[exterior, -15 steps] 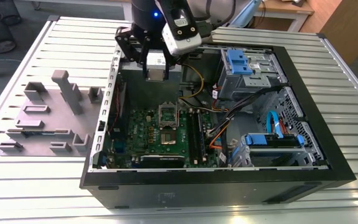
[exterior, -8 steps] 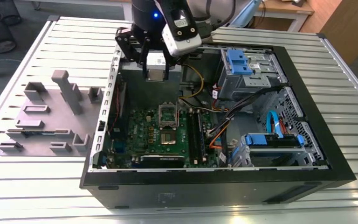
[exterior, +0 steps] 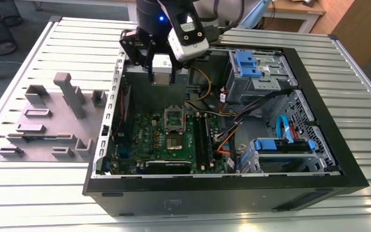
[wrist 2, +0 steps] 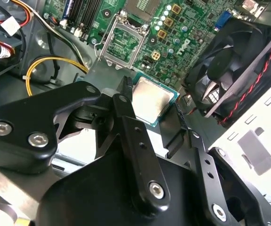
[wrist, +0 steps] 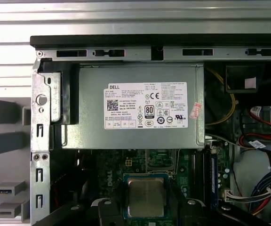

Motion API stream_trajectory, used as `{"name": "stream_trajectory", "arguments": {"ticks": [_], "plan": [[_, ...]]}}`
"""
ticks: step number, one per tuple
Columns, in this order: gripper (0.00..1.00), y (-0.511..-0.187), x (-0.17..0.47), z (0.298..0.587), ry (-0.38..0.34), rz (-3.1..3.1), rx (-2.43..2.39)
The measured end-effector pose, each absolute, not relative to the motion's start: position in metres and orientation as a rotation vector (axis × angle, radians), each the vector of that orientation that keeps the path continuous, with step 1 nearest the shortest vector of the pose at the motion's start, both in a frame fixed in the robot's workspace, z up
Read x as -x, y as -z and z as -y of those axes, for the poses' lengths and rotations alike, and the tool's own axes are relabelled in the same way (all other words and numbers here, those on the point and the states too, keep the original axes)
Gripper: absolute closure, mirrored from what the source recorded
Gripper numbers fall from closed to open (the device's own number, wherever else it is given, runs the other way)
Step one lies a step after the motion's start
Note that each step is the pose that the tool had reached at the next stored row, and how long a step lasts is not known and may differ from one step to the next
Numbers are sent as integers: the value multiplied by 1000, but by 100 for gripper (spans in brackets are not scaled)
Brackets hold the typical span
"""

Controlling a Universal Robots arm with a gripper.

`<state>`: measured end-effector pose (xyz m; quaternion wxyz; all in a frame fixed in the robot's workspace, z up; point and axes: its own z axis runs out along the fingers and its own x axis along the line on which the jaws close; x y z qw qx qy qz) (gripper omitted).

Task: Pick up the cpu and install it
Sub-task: 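Pick up the cpu and move it towards the insertion slot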

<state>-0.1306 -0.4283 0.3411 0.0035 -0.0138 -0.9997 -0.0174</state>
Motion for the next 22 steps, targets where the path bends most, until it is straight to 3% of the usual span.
{"name": "stream_trajectory", "arguments": {"ticks": [22], "plan": [[53,-321,129,460,116,3134,43]]}}
